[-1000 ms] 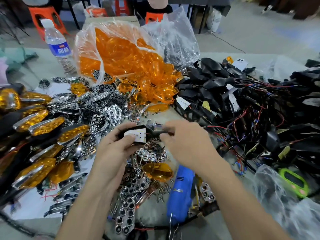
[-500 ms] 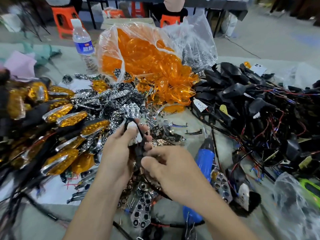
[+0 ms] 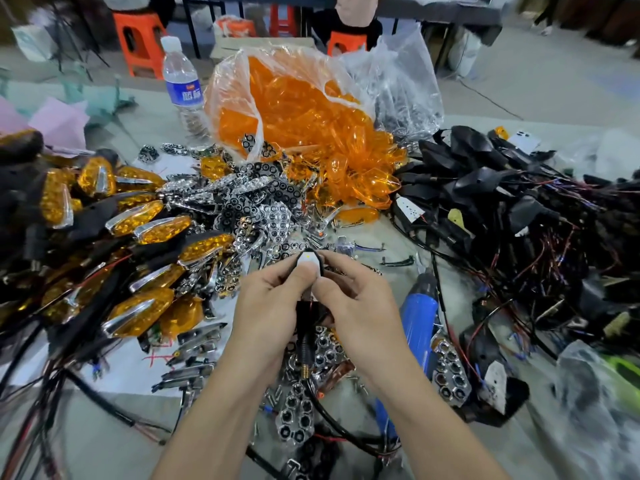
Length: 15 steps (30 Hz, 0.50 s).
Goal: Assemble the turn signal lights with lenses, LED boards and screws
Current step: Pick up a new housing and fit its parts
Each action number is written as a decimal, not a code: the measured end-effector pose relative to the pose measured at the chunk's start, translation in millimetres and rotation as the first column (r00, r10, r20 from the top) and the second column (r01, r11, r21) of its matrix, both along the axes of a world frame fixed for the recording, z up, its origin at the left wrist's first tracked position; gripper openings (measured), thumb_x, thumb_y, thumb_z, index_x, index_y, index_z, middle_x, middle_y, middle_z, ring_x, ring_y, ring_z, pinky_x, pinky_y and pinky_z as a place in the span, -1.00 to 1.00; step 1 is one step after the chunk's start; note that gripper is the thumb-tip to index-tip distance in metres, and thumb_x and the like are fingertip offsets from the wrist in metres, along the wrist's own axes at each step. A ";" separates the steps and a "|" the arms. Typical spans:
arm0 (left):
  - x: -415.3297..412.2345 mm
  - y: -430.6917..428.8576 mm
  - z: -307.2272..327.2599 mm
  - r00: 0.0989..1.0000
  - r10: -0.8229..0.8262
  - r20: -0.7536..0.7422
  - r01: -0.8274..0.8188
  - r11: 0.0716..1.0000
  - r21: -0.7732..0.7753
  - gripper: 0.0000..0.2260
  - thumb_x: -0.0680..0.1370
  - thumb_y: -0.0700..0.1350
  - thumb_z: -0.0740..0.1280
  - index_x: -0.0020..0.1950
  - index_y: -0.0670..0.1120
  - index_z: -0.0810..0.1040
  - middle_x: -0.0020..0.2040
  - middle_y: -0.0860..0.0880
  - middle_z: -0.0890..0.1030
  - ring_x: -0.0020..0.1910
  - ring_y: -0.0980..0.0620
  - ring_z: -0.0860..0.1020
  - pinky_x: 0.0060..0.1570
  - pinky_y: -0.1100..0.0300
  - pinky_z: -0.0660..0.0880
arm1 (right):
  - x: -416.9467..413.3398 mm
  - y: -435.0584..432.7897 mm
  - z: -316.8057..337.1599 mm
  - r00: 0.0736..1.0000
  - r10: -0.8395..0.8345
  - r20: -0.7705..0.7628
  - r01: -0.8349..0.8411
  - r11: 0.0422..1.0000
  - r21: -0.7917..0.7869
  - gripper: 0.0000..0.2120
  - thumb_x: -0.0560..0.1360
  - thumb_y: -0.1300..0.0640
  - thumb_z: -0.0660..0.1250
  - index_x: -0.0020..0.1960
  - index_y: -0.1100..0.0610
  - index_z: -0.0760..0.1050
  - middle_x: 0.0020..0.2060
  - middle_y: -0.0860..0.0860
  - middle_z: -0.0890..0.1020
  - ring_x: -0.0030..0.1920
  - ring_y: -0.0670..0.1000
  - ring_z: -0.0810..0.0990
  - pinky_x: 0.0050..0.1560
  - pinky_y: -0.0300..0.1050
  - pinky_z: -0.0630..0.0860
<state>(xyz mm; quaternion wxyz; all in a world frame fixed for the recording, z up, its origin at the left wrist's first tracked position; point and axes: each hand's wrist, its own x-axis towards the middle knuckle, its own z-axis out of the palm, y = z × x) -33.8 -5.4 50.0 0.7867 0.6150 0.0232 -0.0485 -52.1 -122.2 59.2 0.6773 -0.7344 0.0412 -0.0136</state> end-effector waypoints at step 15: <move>2.7 35.8 -17.8 0.964 0.209 -0.164 -0.206 0.978 0.036 -0.79 0.64 -0.20 0.35 -0.11 -0.14 0.75 -0.19 -0.17 0.71 -0.30 -0.18 0.69 -0.30 0.04 0.64 | 29.2 -3.4 -10.5 0.983 -0.179 -0.041 0.164 0.958 -0.235 -0.77 0.44 -0.11 0.38 0.05 -0.17 0.71 -0.05 -0.26 0.74 0.01 -0.23 0.69 0.20 0.00 0.64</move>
